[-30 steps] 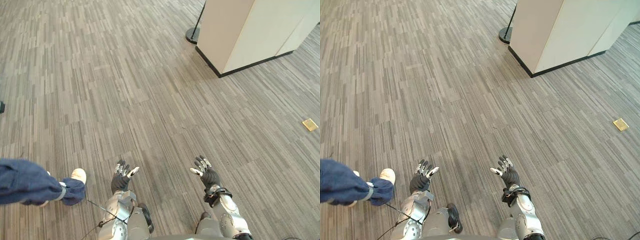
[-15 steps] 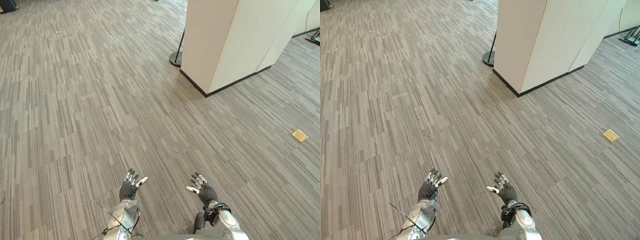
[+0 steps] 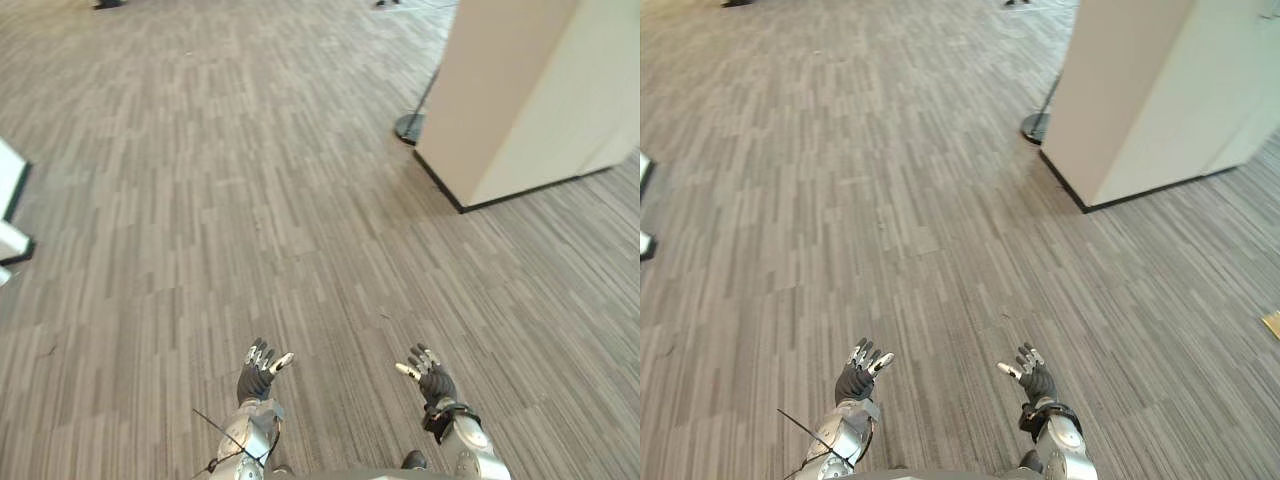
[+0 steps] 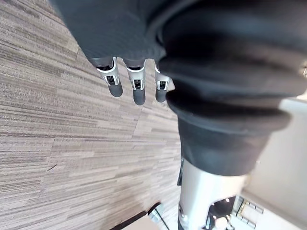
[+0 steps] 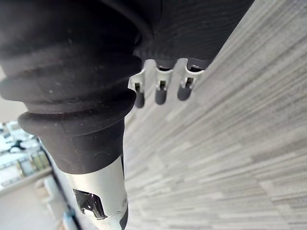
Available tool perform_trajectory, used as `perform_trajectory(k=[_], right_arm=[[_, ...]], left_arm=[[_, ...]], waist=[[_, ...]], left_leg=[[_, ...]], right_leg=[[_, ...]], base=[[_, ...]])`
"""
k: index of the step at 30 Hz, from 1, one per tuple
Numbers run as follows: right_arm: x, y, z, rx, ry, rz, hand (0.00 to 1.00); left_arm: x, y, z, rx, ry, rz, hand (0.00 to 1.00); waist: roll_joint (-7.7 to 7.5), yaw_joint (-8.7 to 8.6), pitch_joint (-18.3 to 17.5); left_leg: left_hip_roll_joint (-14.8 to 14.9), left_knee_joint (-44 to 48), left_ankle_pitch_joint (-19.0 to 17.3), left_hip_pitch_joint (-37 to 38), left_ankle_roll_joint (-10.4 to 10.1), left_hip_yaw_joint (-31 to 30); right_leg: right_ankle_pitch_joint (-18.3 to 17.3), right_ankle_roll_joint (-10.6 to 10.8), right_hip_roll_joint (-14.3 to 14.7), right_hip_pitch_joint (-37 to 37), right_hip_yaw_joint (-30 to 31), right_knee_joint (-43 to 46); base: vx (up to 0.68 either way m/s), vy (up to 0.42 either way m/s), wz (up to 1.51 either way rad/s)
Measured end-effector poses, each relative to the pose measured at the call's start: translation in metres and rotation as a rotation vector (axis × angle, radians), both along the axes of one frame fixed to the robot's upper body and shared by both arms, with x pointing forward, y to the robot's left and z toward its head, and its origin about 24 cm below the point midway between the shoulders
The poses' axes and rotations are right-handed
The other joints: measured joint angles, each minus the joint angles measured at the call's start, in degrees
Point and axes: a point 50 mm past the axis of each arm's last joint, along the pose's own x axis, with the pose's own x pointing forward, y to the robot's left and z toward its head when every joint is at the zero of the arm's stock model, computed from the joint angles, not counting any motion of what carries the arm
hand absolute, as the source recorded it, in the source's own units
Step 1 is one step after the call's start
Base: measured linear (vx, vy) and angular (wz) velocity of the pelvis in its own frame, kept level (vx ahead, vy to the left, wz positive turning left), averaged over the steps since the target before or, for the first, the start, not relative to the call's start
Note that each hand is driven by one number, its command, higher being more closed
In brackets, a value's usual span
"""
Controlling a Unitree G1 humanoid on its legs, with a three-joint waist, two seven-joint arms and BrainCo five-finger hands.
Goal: Organize washtable
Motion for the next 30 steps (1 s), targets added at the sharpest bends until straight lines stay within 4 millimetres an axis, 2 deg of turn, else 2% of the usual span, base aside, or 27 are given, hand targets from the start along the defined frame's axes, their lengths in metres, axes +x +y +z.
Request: perform_trajectory(k=[1, 2, 3, 4, 5, 7, 8, 9, 10, 11, 12, 13, 14, 15, 16, 17, 18, 19, 21, 23, 24, 25, 26, 27, 28, 29, 30], right_arm=[[0.000, 0.003, 0.000, 0.003, -0.006, 0.004, 0.00], [-0.002, 0.009, -0.001, 0.015, 0.001, 0.010, 0.00], [-0.007, 0.018, -0.004, 0.035, 0.009, 0.029, 0.00], [-0.013, 0.019, -0.004, 0.029, 0.013, 0.051, 0.00], [-0.013, 0.019, -0.004, 0.026, 0.013, 0.053, 0.00], [-0.015, 0.016, -0.005, 0.003, 0.019, 0.062, 0.00], [-0.016, 0.016, -0.005, -0.004, 0.020, 0.068, 0.00], [-0.018, 0.017, -0.006, -0.010, 0.027, 0.076, 0.00], [-0.022, 0.016, -0.007, -0.019, 0.037, 0.083, 0.00], [-0.024, 0.015, -0.008, -0.019, 0.041, 0.084, 0.00], [-0.027, 0.014, -0.007, -0.026, 0.041, 0.093, 0.00], [-0.026, 0.013, -0.007, -0.032, 0.040, 0.099, 0.00], [-0.024, 0.002, -0.005, -0.071, 0.035, 0.110, 0.00], [-0.022, -0.002, -0.003, -0.091, 0.027, 0.131, 0.00], [-0.018, 0.000, 0.001, -0.102, 0.007, 0.159, 0.00], [-0.015, -0.002, 0.004, -0.109, -0.009, 0.154, 0.00], [-0.014, -0.002, 0.006, -0.110, -0.019, 0.148, 0.00], [-0.010, -0.001, 0.010, -0.108, -0.048, 0.143, 0.00], [-0.004, 0.001, 0.016, -0.106, -0.083, 0.139, 0.00], [0.006, 0.007, 0.021, -0.095, -0.116, 0.150, 0.00], [0.010, 0.012, 0.024, -0.088, -0.141, 0.164, 0.00], [0.011, 0.020, 0.022, -0.076, -0.137, 0.185, 0.00], [0.012, 0.032, 0.020, -0.045, -0.126, 0.197, 0.00], [0.013, 0.047, 0.022, -0.016, -0.145, 0.233, 0.00], [0.018, 0.056, 0.025, -0.004, -0.159, 0.263, 0.00], [0.019, 0.059, 0.026, 0.006, -0.166, 0.270, 0.00], [0.022, 0.062, 0.029, 0.011, -0.182, 0.278, 0.00]], left_arm=[[-0.003, 0.002, 0.001, 0.020, -0.001, -0.017, 0.00], [-0.003, 0.004, 0.001, 0.030, 0.000, -0.023, 0.00], [-0.003, 0.012, 0.001, 0.063, 0.000, -0.037, 0.00], [0.004, 0.014, 0.004, 0.079, -0.021, -0.061, 0.00], [0.006, 0.013, 0.005, 0.081, -0.027, -0.069, 0.00], [0.020, 0.006, 0.010, 0.084, -0.066, -0.121, 0.00], [0.024, 0.005, 0.012, 0.085, -0.077, -0.127, 0.00], [0.028, 0.003, 0.014, 0.087, -0.090, -0.134, 0.00], [0.032, 0.001, 0.015, 0.087, -0.097, -0.144, 0.00], [0.031, 0.000, 0.015, 0.091, -0.097, -0.148, 0.00], [0.029, -0.001, 0.013, 0.091, -0.086, -0.150, 0.00], [0.031, -0.004, 0.012, 0.088, -0.083, -0.153, 0.00], [0.031, -0.014, 0.013, 0.053, -0.087, -0.137, 0.00], [0.028, -0.020, 0.010, 0.027, -0.072, -0.122, 0.00], [0.025, -0.024, 0.006, 0.009, -0.050, -0.120, 0.00], [0.023, -0.026, 0.004, 0.005, -0.039, -0.130, 0.00], [0.023, -0.025, 0.004, 0.006, -0.039, -0.127, 0.00], [0.023, -0.021, 0.004, 0.009, -0.041, -0.123, 0.00], [0.029, -0.016, 0.007, 0.010, -0.061, -0.114, 0.00], [0.031, -0.008, 0.008, 0.013, -0.071, -0.088, 0.00], [0.025, -0.005, 0.006, 0.015, -0.055, -0.070, 0.00], [0.016, 0.000, 0.002, 0.018, -0.029, -0.047, 0.00], [0.017, 0.012, 0.001, 0.046, -0.022, -0.031, 0.00], [0.021, 0.022, 0.005, 0.061, -0.040, 0.014, 0.00], [0.021, 0.027, 0.007, 0.056, -0.049, 0.046, 0.00], [0.018, 0.029, 0.007, 0.057, -0.044, 0.057, 0.00], [0.014, 0.031, 0.005, 0.057, -0.032, 0.069, 0.00]], waist=[[-0.98, -0.07, 1.0], [-0.72, 0.03, 1.4], [-0.91, -0.36, 1.5], [-0.94, -0.85, 2.1], [-1.02, -1.08, 2.3], [-1.10, -2.00, 4.2], [-1.15, -2.08, 4.6], [-1.37, -2.24, 4.8], [-1.36, -2.67, 4.7], [-1.26, -2.99, 4.4], [-0.80, -3.45, 3.4], [0.13, -3.71, 3.4], [2.58, -3.59, 3.6], [3.63, -3.14, 3.8], [4.67, -2.86, 4.2], [4.50, -2.60, 4.5], [3.95, -2.50, 4.7], [2.66, -1.99, 4.8], [1.42, -0.55, 5.1], [0.34, 0.31, 5.8], [1.06, 0.36, 5.5], [0.19, 1.30, 5.9], [-2.72, 1.36, 5.8], [-3.62, 1.51, 5.5], [-4.39, 2.27, 5.4], [-4.27, 2.26, 5.3], [-3.64, 2.11, 4.9]], left_leg=[[-0.7, 0.0, -1.2, 1.6, 1.2, -2.1], [-0.6, 0.1, -1.6, 2.3, 1.3, -2.9], [0.5, 0.4, -2.3, 2.8, 1.1, -4.3], [1.0, 0.2, -2.5, 2.7, 1.1, -6.4], [1.0, 0.2, -2.6, 2.7, 1.1, -6.8], [0.7, 0.7, -4.4, 3.9, 1.0, -9.0], [0.6, 0.9, -5.0, 4.2, 0.5, -9.3], [0.5, 1.2, -6.4, 5.2, 0.0, -9.8], [0.9, 2.3, -9.2, 7.1, 0.0, -11.2], [1.3, 2.3, -10.1, 8.2, 0.1, -11.5], [2.2, 5.6, -10.9, 8.7, -1.1, -11.6], [4.4, 15.3, -10.6, 4.5, -1.9, -9.9], [8.8, 28.7, -6.6, -1.2, -4.5, -8.0], [12.1, 37.5, -0.1, -4.7, -4.8, -6.9], [16.9, 47.5, 8.4, -8.8, -4.8, -5.9], [19.3, 55.3, 6.1, -11.6, -4.0, -4.4], [19.6, 57.5, 4.7, -13.0, -2.9, -3.4], [19.1, 58.3, 1.7, -16.3, -2.0, -1.3], [17.9, 52.6, -0.7, -22.7, -1.7, 0.7], [14.6, 34.7, -0.1, -26.6, -2.1, -0.4], [12.0, 14.7, 5.2, -25.2, -3.5, -1.9], [10.6, 6.4, 17.9, -21.9, -0.7, -3.1], [9.7, 7.4, 15.9, -21.6, -0.9, -1.4], [10.4, 11.5, 13.3, -23.6, -0.4, -1.6], [11.9, 17.7, 9.2, -24.3, -0.5, -1.3], [12.3, 20.3, 7.3, -24.2, -0.5, -1.3], [12.8, 23.6, 3.2, -23.2, -1.0, -1.3]], right_leg=[[0.7, -2.2, -3.6, -5.2, 6.2, 12.0], [-2.1, -0.7, -3.3, -7.5, 10.2, 16.0], [-9.2, -0.7, -0.6, -10.6, 14.1, 19.0], [-11.7, -0.6, 1.8, -12.9, 14.8, 14.7], [-11.8, -0.5, 1.9, -13.2, 14.8, 12.9], [-9.7, 1.9, 2.5, -14.3, 14.6, -1.3], [-9.0, 2.4, 2.5, -14.4, 14.1, -3.8], [-8.5, 3.0, 2.3, -14.3, 12.9, -5.6], [-8.7, 3.0, 2.9, -14.5, 13.4, -2.7], [-9.2, 2.7, 3.9, -14.2, 13.9, -1.2], [-8.2, 1.7, 6.0, -13.4, 16.0, 0.2], [-7.7, 1.4, 6.3, -13.3, 16.3, 2.8], [-9.3, 0.2, 8.0, -11.4, 14.5, 3.9], [-10.5, -0.1, 9.8, -9.0, 13.8, 2.8], [-11.1, -0.6, 12.1, -3.3, 13.3, -1.2], [-11.1, -0.6, 14.1, 3.1, 13.0, -6.6], [-11.1, -0.6, 14.5, 5.9, 13.0, -8.8], [-11.0, -0.6, 14.8, 10.0, 12.9, -12.6], [-11.0, -0.6, 14.9, 13.0, 13.0, -15.9], [-11.0, -0.4, 14.3, 14.6, 13.6, -17.6], [-11.3, 1.0, 14.5, 15.9, 13.9, -18.5], [-12.9, 5.0, 13.8, 18.3, 16.1, -19.9], [-13.3, 5.6, 12.6, 18.6, 16.6, -20.3], [-12.5, 4.9, 13.7, 17.7, 17.2, -20.1], [-10.6, 6.0, 13.5, 17.5, 18.0, -18.3], [-10.5, 5.9, 13.1, 17.4, 18.5, -16.5], [-10.5, 5.7, 11.7, 15.8, 18.9, -9.8]], base=[[0.05, 0.153, 0.43], [0.10, 0.106, 0.52], [0.16, 0.047, 0.60], [0.15, 0.033, 0.60], [0.20, 0.035, 0.68], [0.24, -0.004, 0.55], [0.22, -0.038, 0.40], [0.38, -0.121, 0.46], [0.43, -0.157, 0.50], [0.61, -0.210, 0.61], [0.45, -0.160, 0.65], [0.57, -0.238, 0.59], [0.59, -0.270, 0.29], [0.74, -0.312, -0.08], [0.76, -0.242, -0.23], [0.62, -0.167, -0.22], [0.61, -0.123, -0.24], [0.47, -0.073, -0.19], [0.53, 0.009, -0.33], [0.60, 0.204, -0.45], [0.61, 0.334, -0.75], [0.42, 0.241, -0.64], [0.35, 0.155, -0.44], [0.38, 0.113, -0.28], [0.45, 0.157, -0.43], [0.45, 0.213, -0.55], [0.29, 0.207, -0.33]])
